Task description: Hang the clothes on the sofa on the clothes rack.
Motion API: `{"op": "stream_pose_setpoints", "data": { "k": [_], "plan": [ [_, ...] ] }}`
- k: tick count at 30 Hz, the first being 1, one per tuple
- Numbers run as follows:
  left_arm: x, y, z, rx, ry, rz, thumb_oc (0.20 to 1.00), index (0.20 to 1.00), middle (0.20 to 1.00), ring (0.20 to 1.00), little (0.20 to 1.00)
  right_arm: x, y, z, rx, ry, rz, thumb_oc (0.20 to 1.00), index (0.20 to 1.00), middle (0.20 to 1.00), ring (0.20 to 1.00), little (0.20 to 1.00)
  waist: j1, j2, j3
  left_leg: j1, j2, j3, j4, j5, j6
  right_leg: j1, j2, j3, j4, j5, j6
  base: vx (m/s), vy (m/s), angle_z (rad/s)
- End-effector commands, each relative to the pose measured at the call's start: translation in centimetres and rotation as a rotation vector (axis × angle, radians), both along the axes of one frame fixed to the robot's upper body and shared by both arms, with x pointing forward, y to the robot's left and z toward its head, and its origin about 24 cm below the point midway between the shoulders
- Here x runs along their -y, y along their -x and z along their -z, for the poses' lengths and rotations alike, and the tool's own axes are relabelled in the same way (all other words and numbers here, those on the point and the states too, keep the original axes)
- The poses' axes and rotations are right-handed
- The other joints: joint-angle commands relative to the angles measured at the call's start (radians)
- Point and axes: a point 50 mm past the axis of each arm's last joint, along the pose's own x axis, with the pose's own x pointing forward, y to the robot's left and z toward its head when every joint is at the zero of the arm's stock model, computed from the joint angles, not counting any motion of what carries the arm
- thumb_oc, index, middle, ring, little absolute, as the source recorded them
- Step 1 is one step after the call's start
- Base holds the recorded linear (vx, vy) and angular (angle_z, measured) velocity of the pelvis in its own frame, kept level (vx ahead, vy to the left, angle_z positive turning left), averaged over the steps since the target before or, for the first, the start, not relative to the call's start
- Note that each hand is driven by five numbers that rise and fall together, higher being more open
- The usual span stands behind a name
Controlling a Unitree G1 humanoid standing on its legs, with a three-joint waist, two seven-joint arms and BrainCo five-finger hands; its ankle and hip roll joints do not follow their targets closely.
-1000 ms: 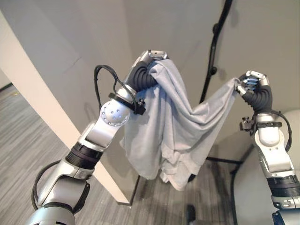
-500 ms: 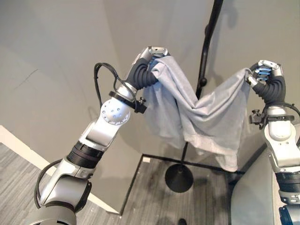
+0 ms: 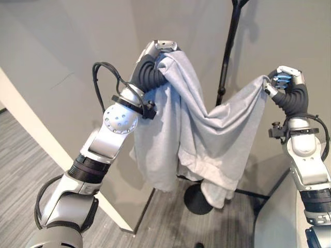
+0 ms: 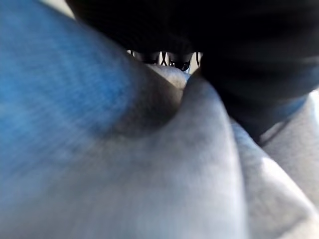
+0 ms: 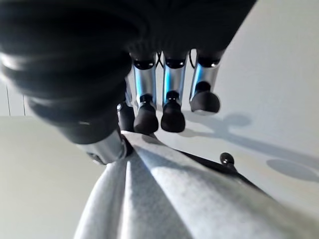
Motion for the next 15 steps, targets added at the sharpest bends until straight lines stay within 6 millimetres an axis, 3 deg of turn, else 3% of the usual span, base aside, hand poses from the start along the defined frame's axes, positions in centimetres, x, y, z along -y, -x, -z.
{"op": "stream_pose_setpoints", "data": {
  "k": [1, 5, 15],
  "plan": [
    [-0.8, 0.4, -1.8, 0.087, 0.060, -0.007, 0.200, 0.200, 0.200, 0.200, 0.200, 0.6, 1.0, -2.4, 0.141, -0.018, 0.000, 0.200, 0.200, 0.200, 0.200, 0.200, 0.026, 0.053, -0.059, 0.023, 0.042, 0.018, -0.226, 0.104, 0.011, 0.112, -0.038, 0.012, -0.006, -0.062, 0.115, 0.00, 0.195, -0.32],
    [-1.3, 1.4, -1.6, 0.106, 0.031, -0.001, 0.200, 0.200, 0.200, 0.200, 0.200, 1.4, 1.8, -1.6, 0.126, -0.006, 0.040, 0.200, 0.200, 0.200, 0.200, 0.200, 0.016, 0.071, -0.096, 0.084, 0.017, 0.049, -0.339, 0.133, 0.013, 0.110, -0.064, 0.010, -0.011, -0.059, 0.130, 0.04, 0.149, -0.04],
    [-2.8, 3.6, -1.9, 0.163, 0.010, 0.001, 0.200, 0.200, 0.200, 0.200, 0.200, 1.7, 3.5, -1.8, 0.178, -0.040, 0.016, 0.200, 0.200, 0.200, 0.200, 0.200, 0.041, 0.066, -0.108, 0.105, -0.009, 0.080, -0.340, 0.124, 0.039, 0.110, -0.103, 0.027, -0.010, -0.040, 0.147, 0.02, 0.085, -0.17]
  ]
}}
